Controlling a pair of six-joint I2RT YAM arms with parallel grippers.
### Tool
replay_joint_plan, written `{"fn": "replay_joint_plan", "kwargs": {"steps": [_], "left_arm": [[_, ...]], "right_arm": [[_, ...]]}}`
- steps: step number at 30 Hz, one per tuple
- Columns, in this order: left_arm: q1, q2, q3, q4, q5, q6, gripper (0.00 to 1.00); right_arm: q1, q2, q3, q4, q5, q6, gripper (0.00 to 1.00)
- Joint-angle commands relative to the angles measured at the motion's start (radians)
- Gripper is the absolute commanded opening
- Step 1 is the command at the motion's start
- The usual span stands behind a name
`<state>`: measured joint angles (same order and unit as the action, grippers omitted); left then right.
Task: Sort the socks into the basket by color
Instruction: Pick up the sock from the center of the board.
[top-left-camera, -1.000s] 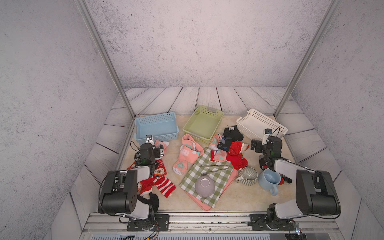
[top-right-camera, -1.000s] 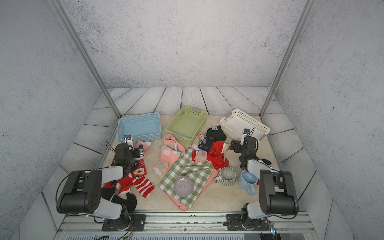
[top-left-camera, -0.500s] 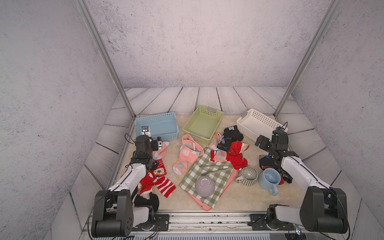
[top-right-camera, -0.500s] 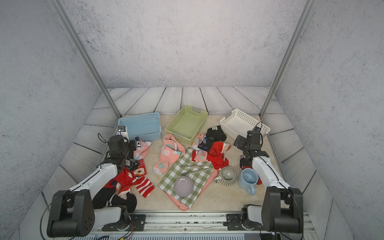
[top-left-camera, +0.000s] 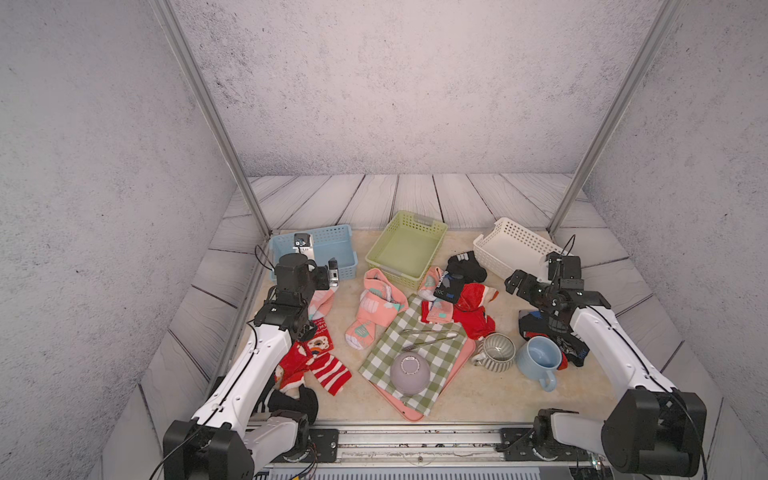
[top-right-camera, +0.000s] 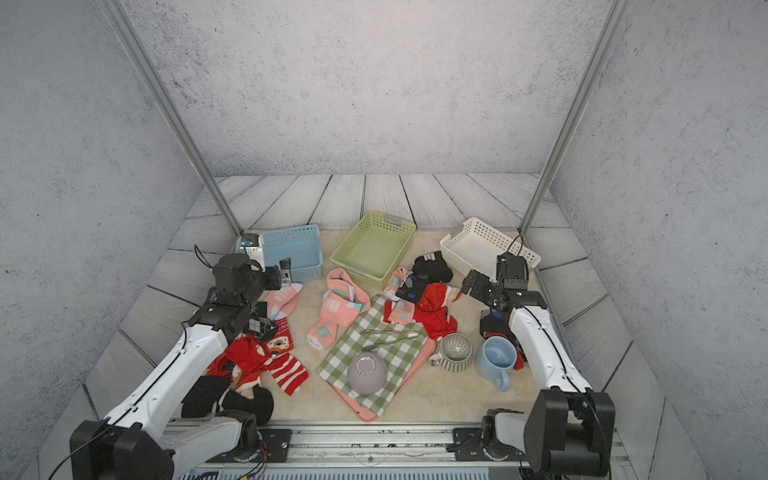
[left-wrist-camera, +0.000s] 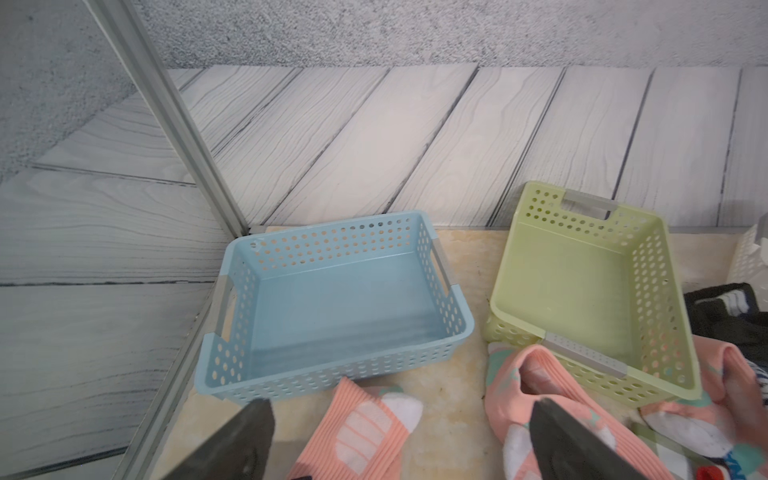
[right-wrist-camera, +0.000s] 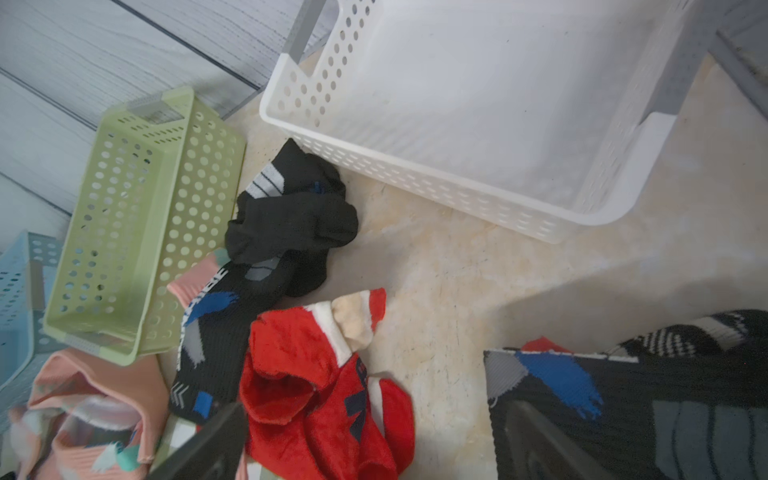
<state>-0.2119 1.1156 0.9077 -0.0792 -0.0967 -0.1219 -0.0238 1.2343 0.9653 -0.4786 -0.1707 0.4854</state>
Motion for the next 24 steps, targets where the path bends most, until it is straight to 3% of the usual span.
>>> {"fn": "replay_joint_plan", "kwargs": {"steps": [1,6,17,24], "left_arm": [[-0.046,-0.032,0.037,-0.133,0.011,-0.035,0.97],[-0.098,-0.051,0.073,-0.236,0.038,-0.079,0.95],[-0.178,-0.084,0.092,-0.390,0.062,-0.153,0.88],[-0.219,-0.096,0.088,-0.423,0.038,-0.167,0.89]], "right_arm": [[0.035,-0.030,0.046,-0.093,-0.065,-0.033,0.99],[0.120,0.010,0.096,-0.177,-0.049,-0.081,0.96],[0.297,0.202,0.214,-0.242,-0.016,-0.144,0.70],[0.445,0.328,0.325,-0.247,0.079,-0.157,0.69]]}}
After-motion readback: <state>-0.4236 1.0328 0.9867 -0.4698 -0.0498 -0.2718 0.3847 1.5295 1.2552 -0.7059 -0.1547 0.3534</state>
